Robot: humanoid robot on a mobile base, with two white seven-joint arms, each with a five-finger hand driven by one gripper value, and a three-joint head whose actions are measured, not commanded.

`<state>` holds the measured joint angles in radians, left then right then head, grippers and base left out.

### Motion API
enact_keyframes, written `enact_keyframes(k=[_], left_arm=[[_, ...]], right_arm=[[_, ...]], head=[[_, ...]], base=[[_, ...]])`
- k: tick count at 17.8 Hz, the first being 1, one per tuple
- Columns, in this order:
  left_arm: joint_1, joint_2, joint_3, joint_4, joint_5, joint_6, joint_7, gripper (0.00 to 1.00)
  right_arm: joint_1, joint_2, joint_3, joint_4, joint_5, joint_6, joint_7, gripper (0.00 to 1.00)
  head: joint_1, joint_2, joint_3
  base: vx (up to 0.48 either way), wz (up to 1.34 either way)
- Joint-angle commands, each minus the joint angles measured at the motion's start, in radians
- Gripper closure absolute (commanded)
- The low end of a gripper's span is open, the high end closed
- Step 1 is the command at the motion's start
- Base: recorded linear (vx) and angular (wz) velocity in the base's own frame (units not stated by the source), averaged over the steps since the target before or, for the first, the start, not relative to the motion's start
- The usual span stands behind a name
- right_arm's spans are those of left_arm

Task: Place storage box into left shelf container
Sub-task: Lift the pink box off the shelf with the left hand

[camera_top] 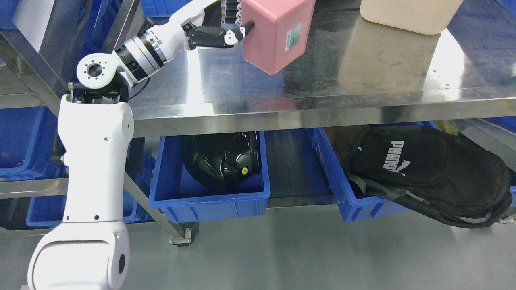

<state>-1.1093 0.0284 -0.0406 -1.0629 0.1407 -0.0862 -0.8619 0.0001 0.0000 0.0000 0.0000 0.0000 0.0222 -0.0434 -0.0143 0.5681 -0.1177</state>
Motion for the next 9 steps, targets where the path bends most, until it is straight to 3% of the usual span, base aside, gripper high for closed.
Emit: enact_keyframes(k=[1, 5, 9], left_arm=[[0.207, -0.011, -0.043, -0.320, 0.300, -0.105, 0.205, 0.98], [0.414, -0.011, -0.200, -0.523, 0.297, -0.237, 0.429, 0.98], [0.572, -0.011, -0.254, -0.534, 0.296, -0.343, 0.448, 0.98]], right_arm=[[0.009, -0.017, -0.005, -0.017, 0.002, -0.001, 0.000, 0.00], [0.009, -0.017, -0.005, -0.017, 0.002, -0.001, 0.000, 0.00], [0.009, -0.017, -0.005, -0.017, 0.002, -0.001, 0.000, 0.00]], head=[[0.0000, 0.000, 0.000], [0.0000, 0.000, 0.000], [0.0000, 0.000, 0.000]], base=[[0.000, 0.00], [0.000, 0.01], [-0.034, 0.26]])
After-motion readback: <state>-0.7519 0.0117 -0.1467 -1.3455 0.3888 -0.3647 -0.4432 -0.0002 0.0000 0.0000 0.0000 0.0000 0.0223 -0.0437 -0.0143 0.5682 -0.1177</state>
